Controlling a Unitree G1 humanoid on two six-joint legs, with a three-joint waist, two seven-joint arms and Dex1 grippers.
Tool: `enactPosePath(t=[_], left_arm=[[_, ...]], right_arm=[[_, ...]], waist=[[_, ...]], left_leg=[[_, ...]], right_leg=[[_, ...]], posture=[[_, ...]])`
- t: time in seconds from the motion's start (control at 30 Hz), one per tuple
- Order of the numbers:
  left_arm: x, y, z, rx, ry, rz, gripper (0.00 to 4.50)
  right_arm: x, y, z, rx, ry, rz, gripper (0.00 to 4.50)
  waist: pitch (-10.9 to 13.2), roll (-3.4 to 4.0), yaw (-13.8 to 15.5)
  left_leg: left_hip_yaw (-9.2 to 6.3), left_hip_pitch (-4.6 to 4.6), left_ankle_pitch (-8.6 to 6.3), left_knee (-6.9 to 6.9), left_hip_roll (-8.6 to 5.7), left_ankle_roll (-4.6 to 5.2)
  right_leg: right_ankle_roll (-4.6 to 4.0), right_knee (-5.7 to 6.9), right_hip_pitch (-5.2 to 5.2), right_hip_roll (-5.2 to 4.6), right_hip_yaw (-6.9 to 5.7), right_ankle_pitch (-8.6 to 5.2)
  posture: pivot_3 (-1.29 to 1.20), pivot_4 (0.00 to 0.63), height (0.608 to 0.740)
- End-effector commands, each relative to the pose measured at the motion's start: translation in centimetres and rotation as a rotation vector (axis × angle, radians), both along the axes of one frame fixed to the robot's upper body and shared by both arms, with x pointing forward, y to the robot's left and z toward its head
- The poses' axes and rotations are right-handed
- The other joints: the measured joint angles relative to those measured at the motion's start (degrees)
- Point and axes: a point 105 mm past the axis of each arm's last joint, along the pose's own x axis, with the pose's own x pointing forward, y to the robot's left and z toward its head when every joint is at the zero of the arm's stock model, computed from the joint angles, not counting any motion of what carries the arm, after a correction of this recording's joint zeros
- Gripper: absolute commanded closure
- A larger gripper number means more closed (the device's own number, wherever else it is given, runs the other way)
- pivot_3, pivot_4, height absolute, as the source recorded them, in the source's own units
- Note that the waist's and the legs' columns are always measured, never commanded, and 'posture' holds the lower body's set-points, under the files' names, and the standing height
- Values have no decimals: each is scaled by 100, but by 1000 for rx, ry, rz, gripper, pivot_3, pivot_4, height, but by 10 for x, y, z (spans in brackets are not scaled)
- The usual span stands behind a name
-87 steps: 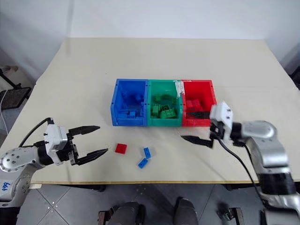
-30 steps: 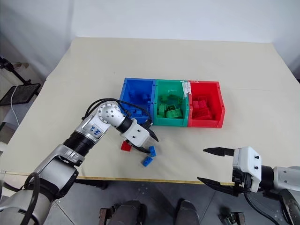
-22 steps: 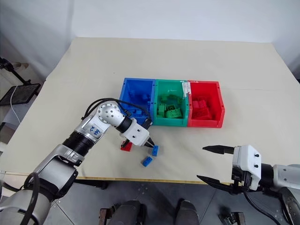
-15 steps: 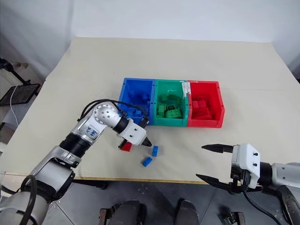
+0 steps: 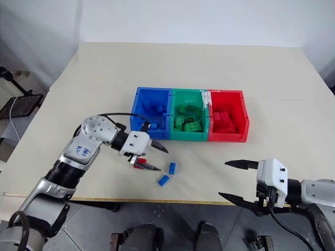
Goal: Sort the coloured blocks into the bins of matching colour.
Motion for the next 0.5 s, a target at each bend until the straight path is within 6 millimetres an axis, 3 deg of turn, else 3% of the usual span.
enactPosePath(t=[0.03,0.2,0.5], left_arm=[[-1,-19,8,-76,5,64,588],[-9,-34,-2,-93,84,164,588],[5,-26,-12,10,31,245,588]], right_arm=[[0,3,5,2,-30,17,0],[-1,8,10,24,-53,29,0],[-2,12,7,23,-49,49,0]], waist=[[0,-1,28],[0,0,-6],[0,0,4]], left_leg=[[-3,-3,0,3,-1,0],[-10,-6,-1,4,-5,1],[-5,-1,0,2,-4,1]], right_leg=[[0,0,0,0,0,0],[5,0,3,-2,0,3],[5,-1,3,-1,4,2]], posture=[[0,150,740],[0,150,740],[0,150,740]])
